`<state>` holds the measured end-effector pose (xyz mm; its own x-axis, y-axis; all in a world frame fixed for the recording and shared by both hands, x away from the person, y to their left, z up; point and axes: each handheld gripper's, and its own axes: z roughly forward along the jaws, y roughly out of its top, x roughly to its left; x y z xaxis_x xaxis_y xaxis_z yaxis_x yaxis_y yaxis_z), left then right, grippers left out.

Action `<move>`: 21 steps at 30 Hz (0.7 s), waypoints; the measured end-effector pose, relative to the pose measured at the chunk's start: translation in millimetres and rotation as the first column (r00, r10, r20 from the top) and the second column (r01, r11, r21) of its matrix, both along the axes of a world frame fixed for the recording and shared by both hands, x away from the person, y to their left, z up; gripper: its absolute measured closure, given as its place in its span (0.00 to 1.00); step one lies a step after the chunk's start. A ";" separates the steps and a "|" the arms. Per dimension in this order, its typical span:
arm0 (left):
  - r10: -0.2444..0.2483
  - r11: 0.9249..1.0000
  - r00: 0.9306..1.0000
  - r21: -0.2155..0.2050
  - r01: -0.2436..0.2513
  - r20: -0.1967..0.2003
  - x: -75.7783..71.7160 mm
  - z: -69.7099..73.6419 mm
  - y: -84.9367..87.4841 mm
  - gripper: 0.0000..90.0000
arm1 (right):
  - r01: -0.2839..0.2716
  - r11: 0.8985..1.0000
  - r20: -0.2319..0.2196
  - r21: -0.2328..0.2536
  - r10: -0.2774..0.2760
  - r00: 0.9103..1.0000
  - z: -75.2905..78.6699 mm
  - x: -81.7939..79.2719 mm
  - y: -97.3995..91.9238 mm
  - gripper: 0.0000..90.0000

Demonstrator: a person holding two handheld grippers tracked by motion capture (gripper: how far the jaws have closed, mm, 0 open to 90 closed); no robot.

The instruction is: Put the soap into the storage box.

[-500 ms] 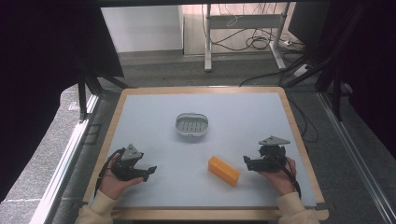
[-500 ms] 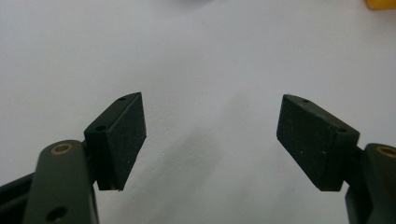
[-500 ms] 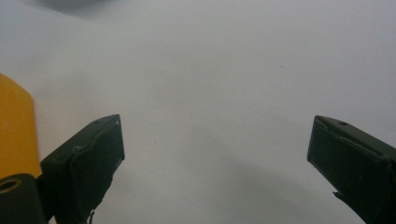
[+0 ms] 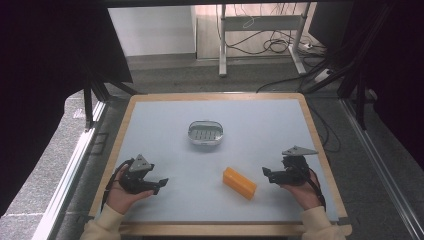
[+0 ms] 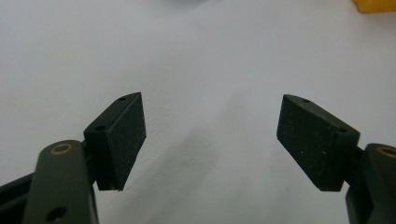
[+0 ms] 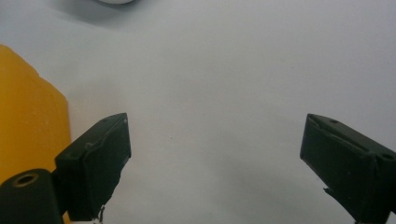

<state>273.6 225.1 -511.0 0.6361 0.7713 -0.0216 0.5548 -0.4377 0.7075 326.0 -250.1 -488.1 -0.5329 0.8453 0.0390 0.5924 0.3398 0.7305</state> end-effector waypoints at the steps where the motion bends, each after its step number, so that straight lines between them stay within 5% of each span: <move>1: 0.001 1.000 1.000 -0.001 -0.001 0.000 0.1 -0.2 0.0 0.26 | -0.003 1.000 0.000 -0.001 0.003 1.000 0.5 -0.2 0.1 0.11; 21: -0.001 1.000 1.000 0.003 0.001 -0.006 0.7 -1.4 0.4 0.26 | 0.001 1.000 0.043 -0.026 0.000 0.999 3.4 -1.8 -2.5 0.12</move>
<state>274.2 225.6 -512.4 0.6370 0.7705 -0.0234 0.5583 -0.4402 0.7032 324.2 -252.6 -484.7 -0.5331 0.8461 -0.0062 0.5609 0.3589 0.7461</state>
